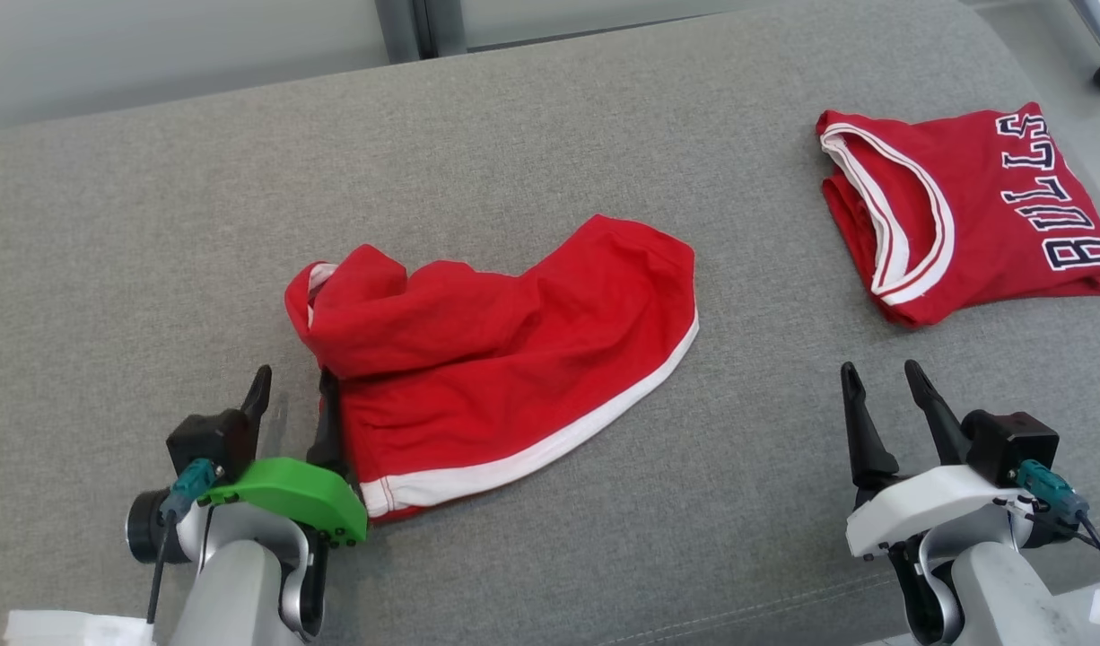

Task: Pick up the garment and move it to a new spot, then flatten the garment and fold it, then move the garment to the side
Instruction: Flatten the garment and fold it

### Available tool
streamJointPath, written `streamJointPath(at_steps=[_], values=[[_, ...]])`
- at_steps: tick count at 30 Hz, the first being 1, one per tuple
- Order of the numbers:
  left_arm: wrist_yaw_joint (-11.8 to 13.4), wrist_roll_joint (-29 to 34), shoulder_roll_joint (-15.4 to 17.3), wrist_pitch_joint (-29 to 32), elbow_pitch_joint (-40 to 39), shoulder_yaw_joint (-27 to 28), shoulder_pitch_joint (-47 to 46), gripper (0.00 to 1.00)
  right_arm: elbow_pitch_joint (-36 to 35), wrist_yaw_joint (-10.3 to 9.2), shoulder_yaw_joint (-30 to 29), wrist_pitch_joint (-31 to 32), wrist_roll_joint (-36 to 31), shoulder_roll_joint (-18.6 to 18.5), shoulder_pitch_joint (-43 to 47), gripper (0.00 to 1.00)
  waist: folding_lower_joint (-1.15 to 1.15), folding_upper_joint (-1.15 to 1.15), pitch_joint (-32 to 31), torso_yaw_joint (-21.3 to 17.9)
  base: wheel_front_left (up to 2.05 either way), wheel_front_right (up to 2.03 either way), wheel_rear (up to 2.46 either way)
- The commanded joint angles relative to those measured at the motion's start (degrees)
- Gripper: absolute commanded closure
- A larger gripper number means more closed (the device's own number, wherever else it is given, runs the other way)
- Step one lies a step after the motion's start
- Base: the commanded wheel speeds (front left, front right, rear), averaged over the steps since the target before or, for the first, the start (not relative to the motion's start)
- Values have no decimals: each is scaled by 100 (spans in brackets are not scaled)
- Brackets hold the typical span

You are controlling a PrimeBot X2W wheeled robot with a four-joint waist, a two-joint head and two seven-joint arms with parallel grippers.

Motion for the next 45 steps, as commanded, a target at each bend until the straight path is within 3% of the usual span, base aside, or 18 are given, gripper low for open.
streamJointPath(at_steps=[1,10,19,20,21,22,34,41,42,43,44,45], values=[[-59,-76,-15,2,56,-20,81,0,31,-6,-1,-20,28,9,57,0,0,0,-156,103,0,0,0],[-306,-692,-56,194,926,-469,-94,0,117,-6,90,-20,51,23,50,0,0,0,-229,132,0,0,0],[-423,-1462,-57,334,1131,-1077,-289,0,137,-6,12,-20,62,-5,112,0,0,0,-164,11,0,0,0],[-428,-1504,-57,332,1150,-1125,-288,18,143,-6,8,-20,59,-5,116,0,0,0,-162,12,0,0,0],[-431,-1489,-57,287,1151,-1164,-308,65,150,-6,3,-20,59,-4,116,0,0,0,-159,15,0,0,0],[-434,-1460,-57,235,1145,-1189,-331,100,158,-6,-2,-20,62,0,113,0,0,0,-154,19,0,0,0],[2,-1143,343,-5,911,-698,-800,100,126,-6,31,-20,105,8,-62,0,0,0,100,-20,0,0,0],[103,-894,663,-8,1063,-461,-1060,100,127,-6,41,-20,119,-13,-110,0,0,0,205,-146,0,0,0],[127,-840,711,-8,1075,-436,-1083,86,126,-6,41,-20,118,-13,-109,0,0,0,207,-158,0,0,0],[143,-789,738,-8,1087,-418,-1085,29,129,-6,38,-20,119,-12,-105,0,0,0,201,-167,0,0,0],[143,-789,738,-8,1087,-418,-1085,29,129,-6,38,-20,119,-12,-105,0,0,0,201,-167,0,0,0],[175,-756,737,-8,1094,-383,-1072,0,137,-6,30,-20,117,-13,-95,0,0,0,181,-170,0,0,0]])
